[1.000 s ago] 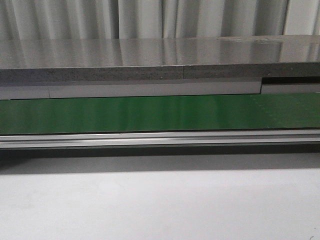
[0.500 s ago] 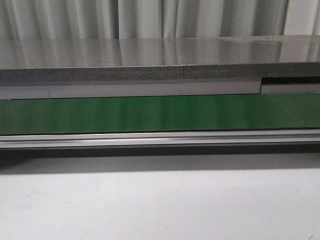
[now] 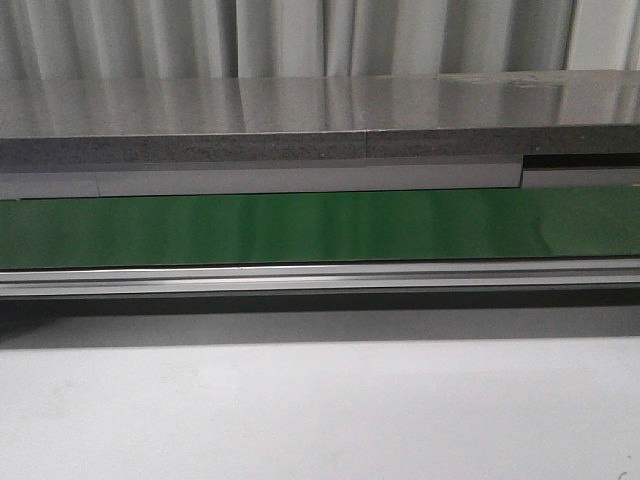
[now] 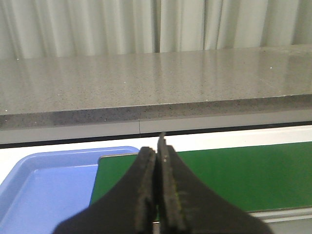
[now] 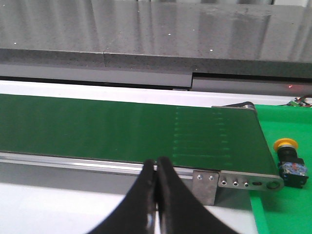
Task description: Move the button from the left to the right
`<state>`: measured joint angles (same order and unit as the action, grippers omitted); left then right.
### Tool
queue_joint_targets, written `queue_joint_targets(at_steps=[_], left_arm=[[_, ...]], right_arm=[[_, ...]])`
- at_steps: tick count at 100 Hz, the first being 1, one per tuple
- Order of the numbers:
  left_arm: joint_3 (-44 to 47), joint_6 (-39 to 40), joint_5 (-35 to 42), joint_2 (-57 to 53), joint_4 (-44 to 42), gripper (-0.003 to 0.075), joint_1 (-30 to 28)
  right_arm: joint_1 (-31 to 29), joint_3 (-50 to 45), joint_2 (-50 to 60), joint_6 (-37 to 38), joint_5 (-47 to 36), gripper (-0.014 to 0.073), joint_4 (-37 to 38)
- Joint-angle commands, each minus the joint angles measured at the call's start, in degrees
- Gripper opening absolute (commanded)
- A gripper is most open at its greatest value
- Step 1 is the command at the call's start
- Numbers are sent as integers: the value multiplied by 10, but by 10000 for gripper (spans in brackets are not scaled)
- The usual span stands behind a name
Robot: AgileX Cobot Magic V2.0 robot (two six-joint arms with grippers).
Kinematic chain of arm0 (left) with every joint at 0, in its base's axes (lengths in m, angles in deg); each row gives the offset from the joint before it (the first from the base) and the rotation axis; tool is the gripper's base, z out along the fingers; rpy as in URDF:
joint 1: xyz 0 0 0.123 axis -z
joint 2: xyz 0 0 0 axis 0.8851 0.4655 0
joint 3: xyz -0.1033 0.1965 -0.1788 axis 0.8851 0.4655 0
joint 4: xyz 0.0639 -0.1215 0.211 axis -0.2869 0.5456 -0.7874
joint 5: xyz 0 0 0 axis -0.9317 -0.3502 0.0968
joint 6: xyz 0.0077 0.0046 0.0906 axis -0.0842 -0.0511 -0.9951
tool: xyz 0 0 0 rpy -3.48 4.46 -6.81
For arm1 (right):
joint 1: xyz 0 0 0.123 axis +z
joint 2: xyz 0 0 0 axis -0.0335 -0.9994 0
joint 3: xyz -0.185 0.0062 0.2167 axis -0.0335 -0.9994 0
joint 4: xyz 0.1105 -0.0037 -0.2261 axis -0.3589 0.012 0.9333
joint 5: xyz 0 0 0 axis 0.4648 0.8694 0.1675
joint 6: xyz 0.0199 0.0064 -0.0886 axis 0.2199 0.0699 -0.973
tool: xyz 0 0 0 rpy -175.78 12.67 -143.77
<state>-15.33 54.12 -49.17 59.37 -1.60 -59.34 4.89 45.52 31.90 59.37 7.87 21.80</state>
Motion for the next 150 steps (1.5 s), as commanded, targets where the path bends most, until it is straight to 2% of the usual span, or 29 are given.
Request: queue_joint_targets(at_steps=[1, 25, 55, 150], left_arm=[[-16, 3, 50, 4, 5, -20, 5], [-16, 3, 50, 4, 5, -20, 5], [-16, 3, 50, 5, 5, -20, 5], [-16, 3, 50, 5, 5, -20, 5]], right_arm=[[1, -25, 22, 10, -93, -67, 8], [0, -96, 119, 10, -111, -67, 9], [-3, -140, 116, 11, -153, -67, 11], [-3, -140, 116, 11, -152, -67, 13]])
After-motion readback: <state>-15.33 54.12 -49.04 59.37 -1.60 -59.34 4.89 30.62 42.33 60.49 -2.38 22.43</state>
